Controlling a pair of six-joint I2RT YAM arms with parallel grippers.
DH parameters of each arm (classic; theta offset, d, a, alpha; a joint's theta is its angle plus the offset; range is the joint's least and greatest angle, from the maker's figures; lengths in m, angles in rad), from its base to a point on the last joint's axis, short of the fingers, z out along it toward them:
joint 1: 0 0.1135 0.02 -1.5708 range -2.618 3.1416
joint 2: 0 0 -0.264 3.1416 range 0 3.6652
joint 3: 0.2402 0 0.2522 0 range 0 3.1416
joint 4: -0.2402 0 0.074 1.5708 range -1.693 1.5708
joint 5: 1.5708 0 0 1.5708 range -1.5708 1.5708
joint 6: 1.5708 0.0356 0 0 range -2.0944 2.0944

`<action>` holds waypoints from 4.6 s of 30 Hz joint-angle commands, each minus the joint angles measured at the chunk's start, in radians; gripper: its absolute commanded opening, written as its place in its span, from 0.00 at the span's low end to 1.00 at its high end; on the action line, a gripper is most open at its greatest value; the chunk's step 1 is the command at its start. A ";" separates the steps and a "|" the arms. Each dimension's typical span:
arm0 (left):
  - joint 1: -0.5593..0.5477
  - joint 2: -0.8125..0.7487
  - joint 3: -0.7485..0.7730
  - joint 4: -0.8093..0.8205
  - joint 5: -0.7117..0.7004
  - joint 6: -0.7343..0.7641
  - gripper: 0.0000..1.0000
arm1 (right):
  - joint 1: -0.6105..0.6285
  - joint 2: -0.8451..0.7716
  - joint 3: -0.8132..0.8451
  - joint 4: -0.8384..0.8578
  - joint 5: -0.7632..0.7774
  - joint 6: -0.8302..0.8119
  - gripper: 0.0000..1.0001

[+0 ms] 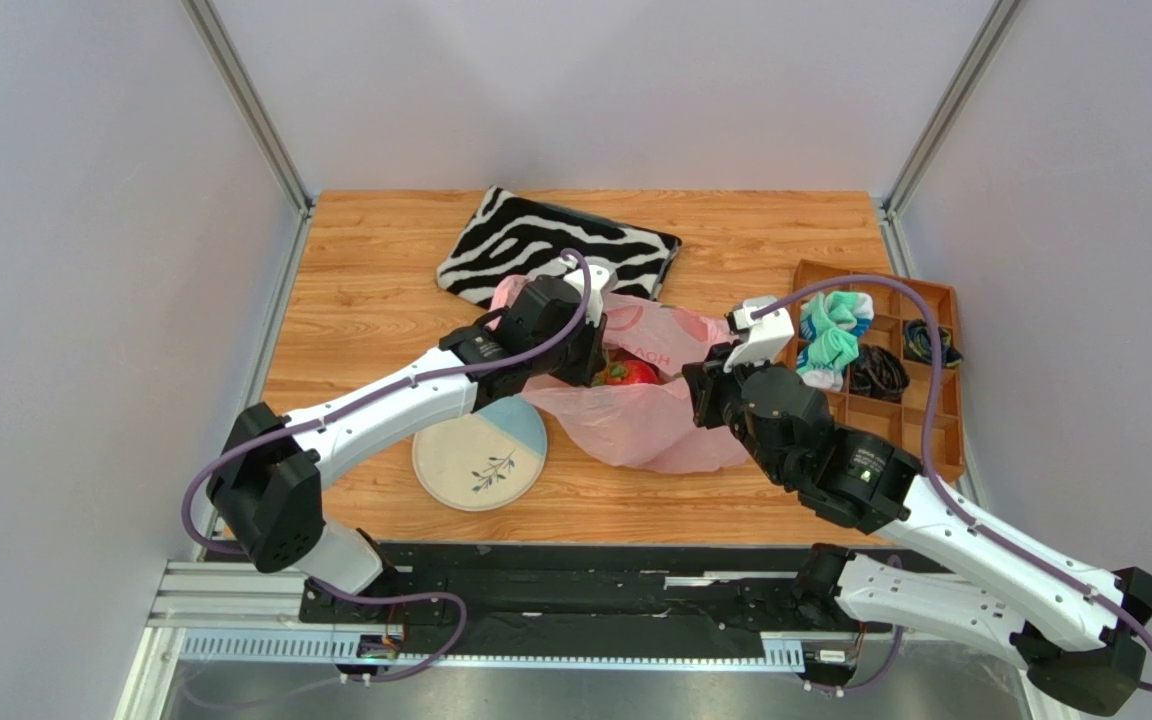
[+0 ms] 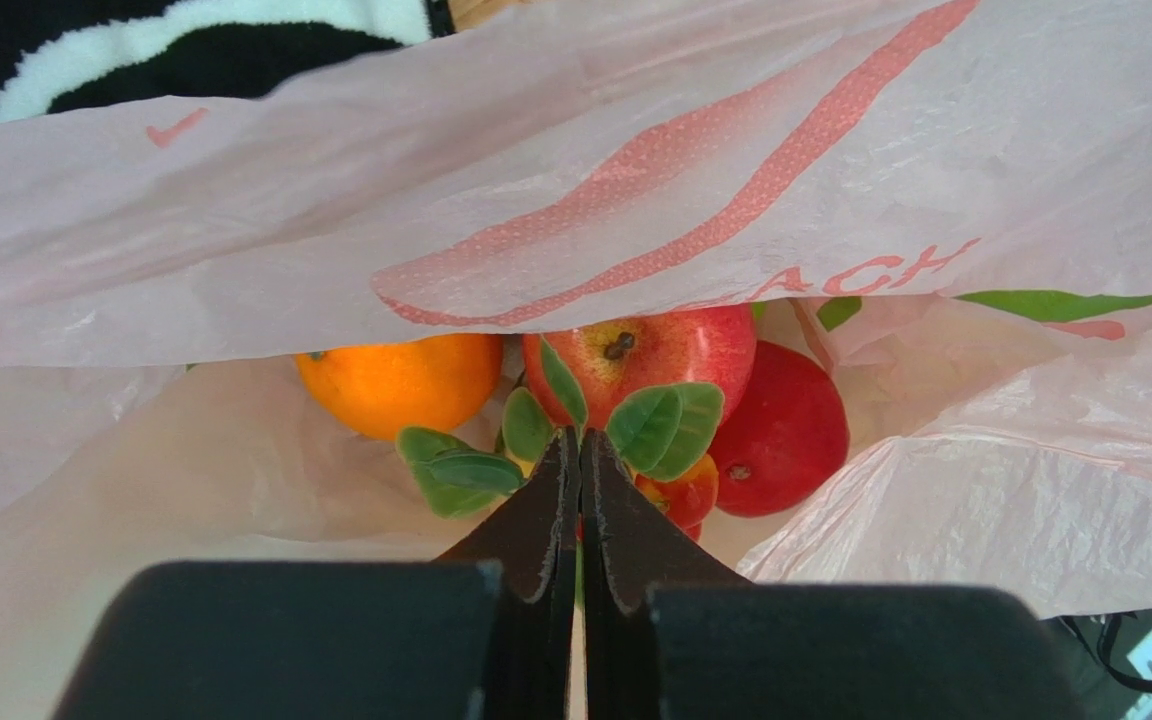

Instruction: Place the fruits into the plastic bag

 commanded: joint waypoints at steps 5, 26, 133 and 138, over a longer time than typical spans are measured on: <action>-0.002 -0.013 0.009 0.049 0.027 -0.024 0.46 | 0.001 -0.005 0.005 0.021 0.019 0.014 0.00; 0.003 -0.356 0.114 0.074 -0.077 0.169 0.96 | 0.002 0.034 0.016 0.024 0.026 0.016 0.00; 0.471 -0.298 0.197 -0.042 0.288 -0.040 0.98 | -0.814 0.064 0.318 -0.211 -0.505 -0.094 0.79; 0.506 -0.369 0.146 -0.106 0.219 0.008 0.98 | -0.814 0.000 0.261 -0.203 -0.442 -0.095 0.79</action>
